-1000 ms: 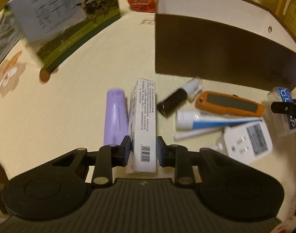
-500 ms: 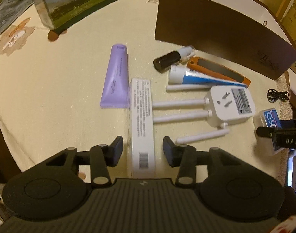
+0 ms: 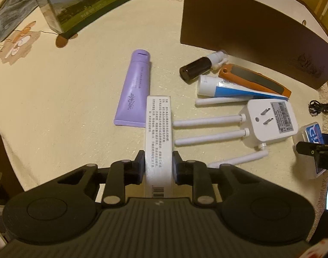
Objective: Organize rigid objects
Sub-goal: 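Carry the floss case with right tool while left tool carries the medicine box to the brown box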
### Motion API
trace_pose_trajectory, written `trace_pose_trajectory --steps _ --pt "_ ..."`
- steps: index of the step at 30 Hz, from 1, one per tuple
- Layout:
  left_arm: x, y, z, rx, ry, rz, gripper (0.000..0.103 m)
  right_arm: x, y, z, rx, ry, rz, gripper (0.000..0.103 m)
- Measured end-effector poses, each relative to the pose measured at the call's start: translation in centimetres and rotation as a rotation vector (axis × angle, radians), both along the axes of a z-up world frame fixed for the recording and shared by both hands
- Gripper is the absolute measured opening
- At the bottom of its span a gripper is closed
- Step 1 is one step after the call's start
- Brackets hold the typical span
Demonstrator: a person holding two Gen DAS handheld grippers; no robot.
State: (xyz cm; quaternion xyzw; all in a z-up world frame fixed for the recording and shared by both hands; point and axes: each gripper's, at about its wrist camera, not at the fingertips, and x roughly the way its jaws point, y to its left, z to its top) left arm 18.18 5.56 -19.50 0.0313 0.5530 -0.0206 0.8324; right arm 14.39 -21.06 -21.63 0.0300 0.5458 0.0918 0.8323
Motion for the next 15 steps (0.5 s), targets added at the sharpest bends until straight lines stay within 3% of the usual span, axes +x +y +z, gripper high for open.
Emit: trace_pose_trajectory --steps 15 --pt "-0.1 -1.2 6.4 -0.01 -0.138 -0.031 0.021 0.6 -1.6 6.2 0.092 -0.11 -0.022 0.053"
